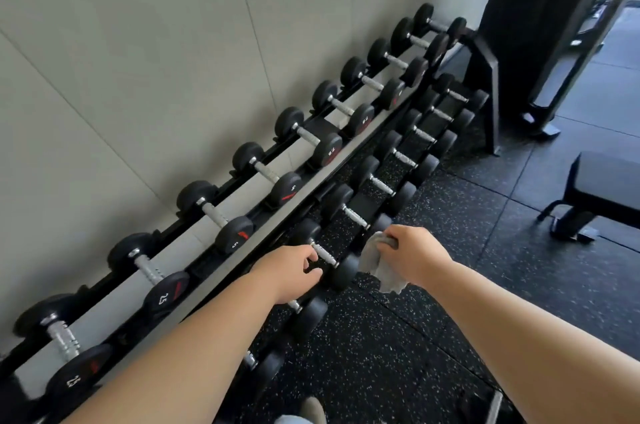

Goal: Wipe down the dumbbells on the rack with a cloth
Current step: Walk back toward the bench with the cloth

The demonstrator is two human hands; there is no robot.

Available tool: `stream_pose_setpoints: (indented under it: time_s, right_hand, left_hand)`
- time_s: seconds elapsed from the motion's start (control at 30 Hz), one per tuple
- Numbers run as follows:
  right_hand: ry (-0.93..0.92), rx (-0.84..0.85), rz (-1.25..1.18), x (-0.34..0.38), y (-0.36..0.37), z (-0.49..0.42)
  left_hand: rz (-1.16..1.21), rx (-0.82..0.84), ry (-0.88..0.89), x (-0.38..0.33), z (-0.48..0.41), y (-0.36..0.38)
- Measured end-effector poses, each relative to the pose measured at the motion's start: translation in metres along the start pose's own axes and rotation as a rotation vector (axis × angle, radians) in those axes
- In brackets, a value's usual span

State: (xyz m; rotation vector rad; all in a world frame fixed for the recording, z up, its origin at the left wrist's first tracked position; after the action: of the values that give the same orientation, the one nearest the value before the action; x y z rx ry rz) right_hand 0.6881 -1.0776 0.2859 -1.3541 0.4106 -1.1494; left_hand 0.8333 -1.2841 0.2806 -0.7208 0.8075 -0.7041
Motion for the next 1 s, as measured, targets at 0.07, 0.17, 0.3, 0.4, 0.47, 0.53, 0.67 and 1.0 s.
stream_pose_setpoints:
  time_s: [0.07,0.17,0.3,0.4,0.47,0.53,0.67,1.0]
  right_hand:
    - [0.05,0.004,-0.008,-0.019,-0.002,-0.019]
    - [0.11,-0.008,-0.029,-0.039,-0.01,-0.049]
    - [0.195,0.037,-0.006,-0.061,-0.02,-0.087]
    - [0.289,0.048,-0.036,-0.079,-0.03,-0.11]
    - [0.358,0.031,-0.085,-0.092,-0.035,-0.12]
    - [0.409,0.011,-0.108,-0.105,-0.041,-0.126]
    - [0.513,-0.056,-0.172,-0.142,-0.05,-0.127]
    - [0.762,-0.151,-0.31,-0.276,-0.064,-0.106]
  left_hand:
    - [-0.009,0.021,0.027,-0.012,-0.03,-0.006]
    - [-0.033,0.054,0.078,-0.028,-0.082,-0.014]
    - [-0.093,0.115,0.155,-0.053,-0.155,-0.025]
    - [-0.149,0.173,0.213,-0.073,-0.2,-0.03]
    - [-0.224,0.219,0.268,-0.085,-0.225,-0.031]
    - [-0.293,0.267,0.319,-0.099,-0.247,-0.031]
    - [-0.348,0.3,0.376,-0.13,-0.29,-0.028]
    - [-0.372,0.352,0.518,-0.264,-0.356,0.016]
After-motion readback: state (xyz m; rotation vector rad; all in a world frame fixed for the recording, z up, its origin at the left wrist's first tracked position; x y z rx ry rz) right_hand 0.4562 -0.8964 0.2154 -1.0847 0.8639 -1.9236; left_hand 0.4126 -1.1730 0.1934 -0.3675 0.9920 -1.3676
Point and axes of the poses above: each hand's wrist, its own z-axis away from the middle knuckle, its own y-axis out of the palm, x = y × z, the point moved 7 cm from there along -z, towards the middle knuckle, and after that the axes turned 5 degrees about z, right-handed, at the moved point
